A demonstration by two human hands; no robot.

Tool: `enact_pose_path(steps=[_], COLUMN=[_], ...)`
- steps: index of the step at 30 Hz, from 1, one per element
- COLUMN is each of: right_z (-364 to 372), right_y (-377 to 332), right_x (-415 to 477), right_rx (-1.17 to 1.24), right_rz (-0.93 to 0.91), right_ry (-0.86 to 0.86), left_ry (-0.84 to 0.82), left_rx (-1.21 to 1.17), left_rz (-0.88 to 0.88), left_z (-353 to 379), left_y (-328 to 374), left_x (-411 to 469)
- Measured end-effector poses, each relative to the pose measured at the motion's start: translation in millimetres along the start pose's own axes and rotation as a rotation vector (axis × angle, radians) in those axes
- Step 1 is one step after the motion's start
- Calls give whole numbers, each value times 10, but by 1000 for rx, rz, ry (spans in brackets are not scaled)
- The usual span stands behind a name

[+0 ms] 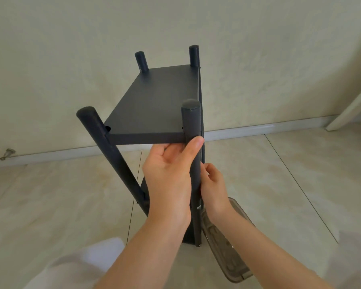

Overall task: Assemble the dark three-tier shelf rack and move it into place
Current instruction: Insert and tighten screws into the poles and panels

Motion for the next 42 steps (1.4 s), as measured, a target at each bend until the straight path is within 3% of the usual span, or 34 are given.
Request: enact_pose_path(steps=[6,11,14,19,23,29,42], right_z=[85,102,97,134,124,105,491], right_y=[53,44,-27,-12,-44,-16,-130], right_x=[-181,-222,-218,-220,-193,-185,-169], right_rx=[113,190,170,171,98,53,0], right_rz=[-3,17,-44,-10,-41,21,87], right_ry=[-52,-47,-22,-41,-40,-20,-77], left_ry=[15,217,369,512,501,170,165], left_rx=[124,710,1024,1133,1270,1498,1471], left_rz=[44,238,502,844,1028,878,696], left_z=[-105,-292,-303,-250,-117,14,-420], left_y=[72,348,568,795,803,696,916], left_x=[-77,-103,-197,-366,-365,-100,116])
Point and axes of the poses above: each hand's wrist, its own x-axis towards the middle knuckle, its own z-axis out of the palm, y = z × x, the point moved 8 cm from there along x, towards the middle knuckle, and after that the axes turned 13 degrees about -z, right-handed, at the moved point
